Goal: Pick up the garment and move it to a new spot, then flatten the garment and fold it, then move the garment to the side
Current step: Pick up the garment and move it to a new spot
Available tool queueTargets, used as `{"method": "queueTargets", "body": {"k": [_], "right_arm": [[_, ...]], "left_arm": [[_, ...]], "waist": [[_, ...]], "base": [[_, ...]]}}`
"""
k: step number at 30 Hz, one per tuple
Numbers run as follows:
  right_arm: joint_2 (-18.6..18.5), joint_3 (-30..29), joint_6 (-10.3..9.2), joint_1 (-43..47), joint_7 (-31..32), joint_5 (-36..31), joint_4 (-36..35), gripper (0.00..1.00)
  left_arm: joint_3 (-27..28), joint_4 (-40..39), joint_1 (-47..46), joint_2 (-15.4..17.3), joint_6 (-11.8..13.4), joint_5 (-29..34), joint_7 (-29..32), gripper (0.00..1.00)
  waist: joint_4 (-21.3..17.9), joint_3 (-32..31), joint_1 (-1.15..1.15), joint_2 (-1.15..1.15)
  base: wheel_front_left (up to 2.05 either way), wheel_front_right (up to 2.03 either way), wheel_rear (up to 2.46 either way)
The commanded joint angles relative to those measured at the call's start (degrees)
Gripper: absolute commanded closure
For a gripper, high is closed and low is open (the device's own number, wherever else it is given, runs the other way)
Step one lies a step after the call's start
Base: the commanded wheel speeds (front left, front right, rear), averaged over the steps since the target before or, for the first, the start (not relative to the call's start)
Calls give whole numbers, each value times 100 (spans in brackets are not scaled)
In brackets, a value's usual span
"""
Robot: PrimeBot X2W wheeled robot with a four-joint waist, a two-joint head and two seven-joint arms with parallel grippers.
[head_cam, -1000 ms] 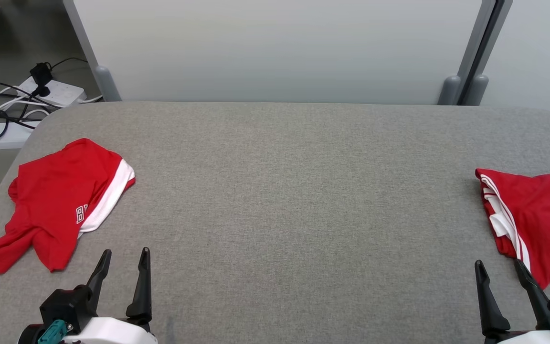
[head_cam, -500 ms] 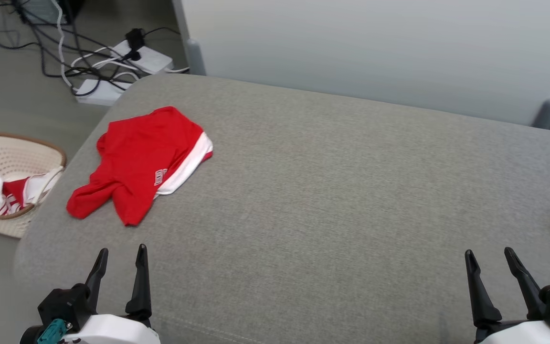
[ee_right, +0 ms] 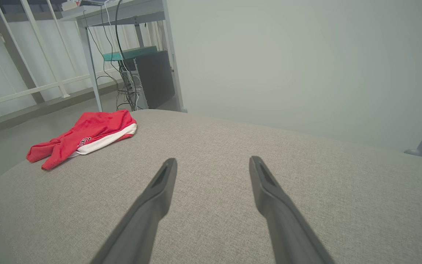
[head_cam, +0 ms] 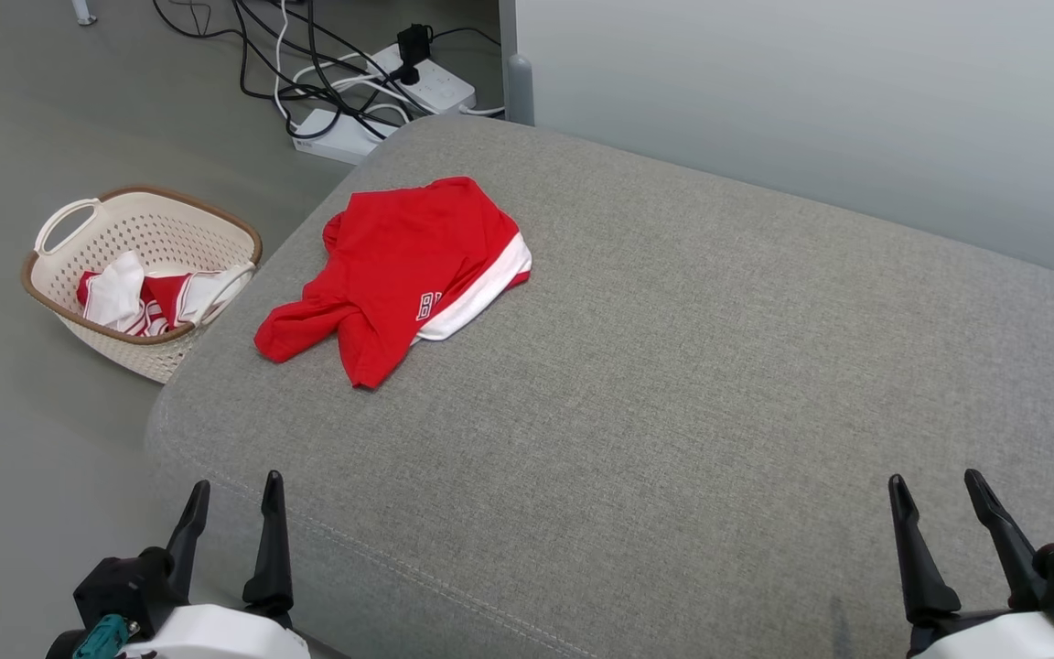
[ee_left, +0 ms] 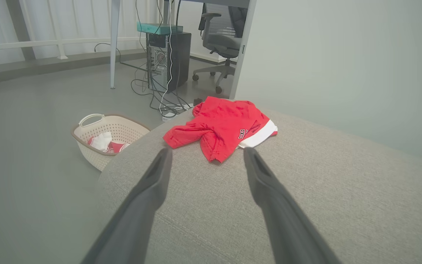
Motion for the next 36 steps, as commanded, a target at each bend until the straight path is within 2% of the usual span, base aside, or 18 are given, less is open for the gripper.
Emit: {"method": "queueTargets", "body": {"k": [1, 12, 17, 20, 24, 28, 30, 31, 32, 36], "right_arm": [[-80, 142, -15, -193, -12, -13, -153, 0], [-80, 124, -15, -287, -12, 22, -152, 0], [-82, 110, -15, -375, 57, -60, -293, 0], [-98, 73, -15, -460, 99, -151, -407, 0], [-99, 52, -15, -596, 118, -246, -556, 0], [-104, 53, -15, -751, 104, -248, -597, 0], [-104, 75, -15, -821, 99, -254, -609, 0], [-104, 75, -15, -821, 99, -254, -609, 0], [-104, 108, -15, -887, 108, -252, -616, 0], [-150, 161, -15, -1050, 114, -265, -623, 0]], "left_arm": [[244, -87, -261, 70, -31, -54, -61, 0], [279, -82, -576, 89, -162, -82, -34, 0], [466, -259, -1508, 399, -362, -181, 363, 0], [631, -162, -2373, 622, -585, -386, 791, 0], [748, 610, -3527, 884, -931, -681, 1425, 0], [761, 1722, -4446, 960, -1237, -914, 1886, 0], [745, 2331, -4786, 988, -1378, -1010, 2111, 0], [745, 2331, -4786, 988, -1378, -1010, 2111, 0], [712, 2913, -5049, 1014, -1532, -1089, 2320, 0], [705, 3917, -5390, 982, -1807, -1306, 2688, 0]], "waist": [[1, 2, 0, 0], [-28, 174, 0, 0], [-123, 394, 0, 0], [-261, 583, 0, 0], [-571, 864, 0, 0], [-920, 1163, 0, 0], [-1094, 1326, 0, 0], [-1094, 1326, 0, 0], [-1257, 1502, 0, 0], [-1503, 1828, 0, 0]], "base": [[0, 0, 0], [0, 0, 0], [0, 0, 0], [0, 0, 0], [0, 0, 0], [0, 0, 0], [0, 0, 0], [0, 0, 0], [0, 0, 0], [0, 0, 0]]}}
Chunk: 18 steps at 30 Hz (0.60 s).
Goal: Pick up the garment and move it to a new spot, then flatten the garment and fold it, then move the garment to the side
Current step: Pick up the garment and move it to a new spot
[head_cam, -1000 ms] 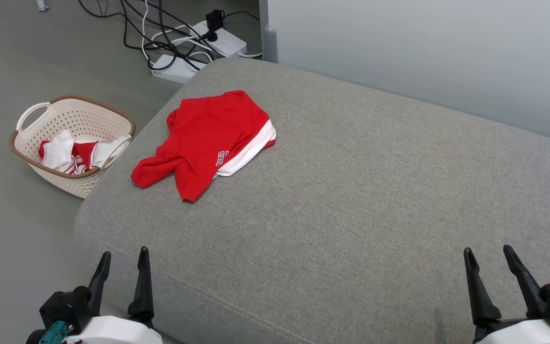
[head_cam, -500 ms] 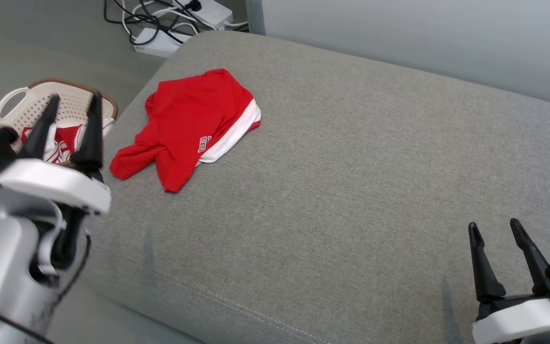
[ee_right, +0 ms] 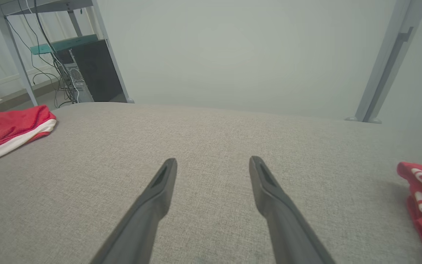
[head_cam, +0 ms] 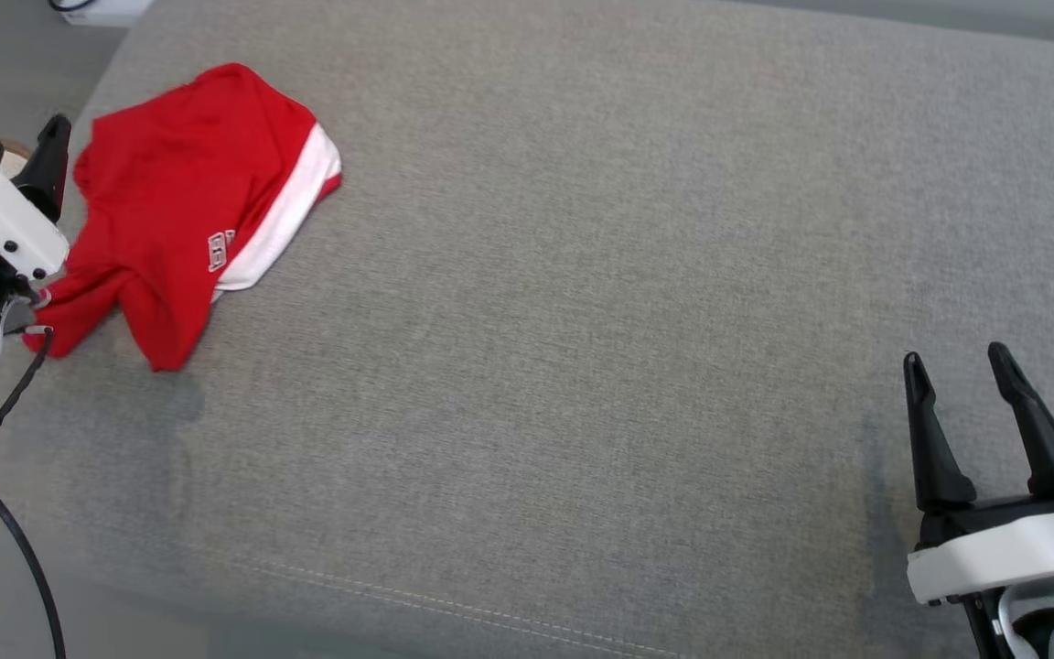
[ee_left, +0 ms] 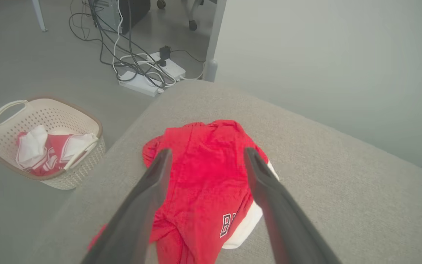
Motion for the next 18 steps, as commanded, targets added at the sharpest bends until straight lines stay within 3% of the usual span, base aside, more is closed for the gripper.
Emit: {"method": "queueTargets", "body": {"k": [1, 7, 16, 18], "right_arm": [[-93, 168, -15, -212, 6, -22, -205, 0], [-163, 206, -15, -435, -24, -11, -190, 0], [-199, 244, -15, -602, -68, -4, -190, 0], [-208, 247, -15, -614, -72, 4, -178, 0]], "left_arm": [[206, 119, -293, 294, -86, -108, 64, 0], [247, 1103, -473, 198, -375, -366, 332, 0], [219, 1993, -467, 2, -565, -562, 514, 3], [208, 2081, -498, -13, -593, -581, 503, 66]], "waist": [[-318, 364, 0, 0], [-502, 674, 0, 0], [-585, 889, 0, 0], [-592, 882, 0, 0]], "base": [[0, 0, 0], [0, 0, 0], [0, 0, 0], [0, 0, 0]]}}
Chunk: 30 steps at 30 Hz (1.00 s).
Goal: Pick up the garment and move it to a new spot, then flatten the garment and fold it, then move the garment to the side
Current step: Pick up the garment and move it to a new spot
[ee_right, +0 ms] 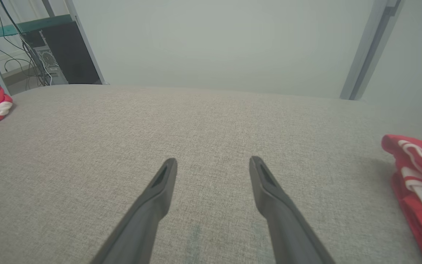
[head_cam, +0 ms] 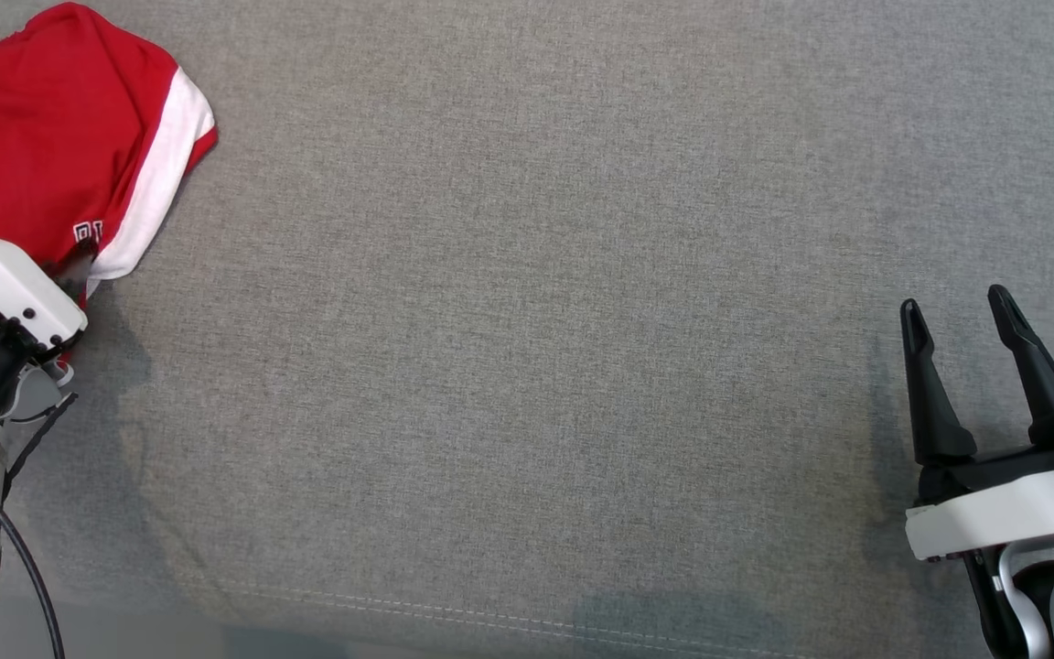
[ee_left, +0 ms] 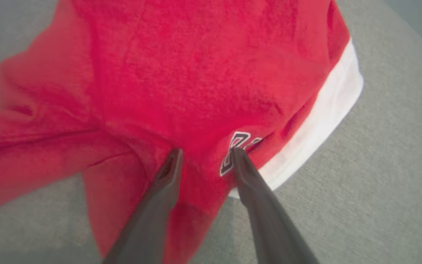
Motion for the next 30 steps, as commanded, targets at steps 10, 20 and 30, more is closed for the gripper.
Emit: {"method": "queueTargets", "body": {"k": [10, 20, 30], "right_arm": [[-55, -56, -15, -29, -78, 59, -165, 0], [-24, -203, -15, 138, -85, 115, -166, 0], [92, -321, -15, 389, -197, 236, -75, 0]], "left_arm": [[-120, 55, -596, 575, -73, 329, -854, 100], [-375, -525, -1095, 763, 42, 877, -2268, 100], [-465, -2017, -2, 185, 426, 1025, -3193, 100]], "waist": [[78, -157, 0, 0], [172, -552, 0, 0], [-88, -905, 0, 0]], "base": [[0, 0, 0], [0, 0, 0], [0, 0, 0]]}}
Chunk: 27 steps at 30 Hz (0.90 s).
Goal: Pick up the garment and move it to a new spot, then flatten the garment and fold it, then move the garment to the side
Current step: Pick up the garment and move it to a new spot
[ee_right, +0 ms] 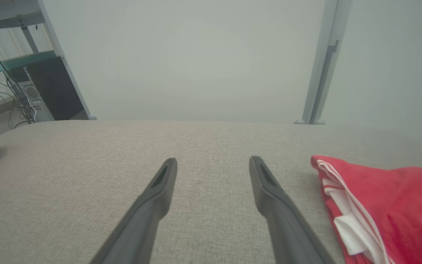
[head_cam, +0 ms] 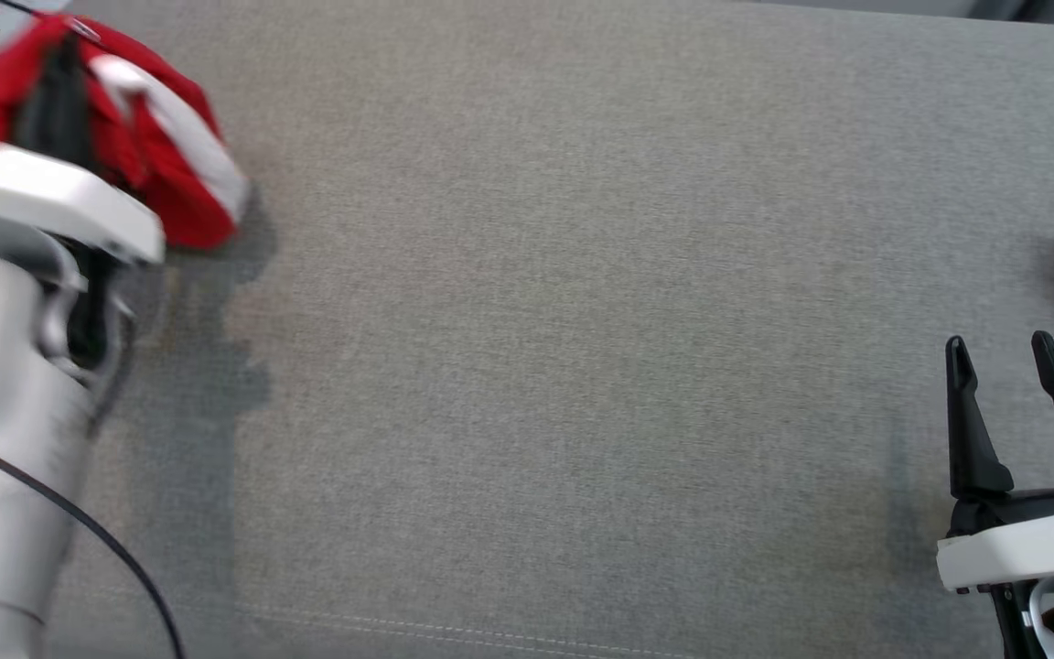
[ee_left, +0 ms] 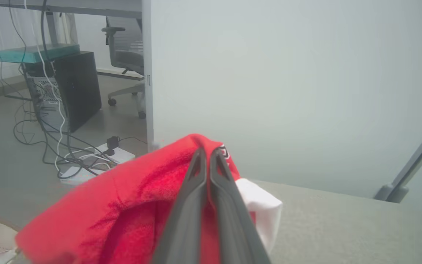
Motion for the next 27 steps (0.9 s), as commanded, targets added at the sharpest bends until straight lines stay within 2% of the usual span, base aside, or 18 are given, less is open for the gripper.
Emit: {"method": "queueTargets", "body": {"k": [1, 5, 8, 13, 20, 27], "right_arm": [[-13, 100, -15, 4, -92, 42, -117, 0], [11, 123, -15, 35, -143, 113, -95, 0], [19, 151, -15, 6, -202, 155, -69, 0], [24, 249, -15, -94, -399, 394, 76, 0], [25, 347, -15, -160, -732, 695, 449, 0], [25, 544, -15, -214, -966, 1002, 816, 0]], "left_arm": [[104, -313, 108, 229, 131, 97, -57, 100], [-71, -1449, 972, -58, 554, 198, -53, 100], [-317, -2204, 1411, -238, 804, 264, 180, 100], [-735, -3145, 1798, -468, 1047, 374, 554, 100], [-1378, -3606, 1587, -672, 975, 604, 1148, 100], [-1720, -3670, 1498, -751, 971, 741, 1458, 100]], "waist": [[-106, -64, 0, 0], [-373, -69, 0, 0], [-617, 2, 0, 0], [-1190, 136, 0, 0], [-2100, 268, 0, 0], [-2889, 440, 0, 0]], "base": [[0, 0, 0], [0, 0, 0], [0, 0, 0], [0, 0, 0], [0, 0, 0], [0, 0, 0]]}}
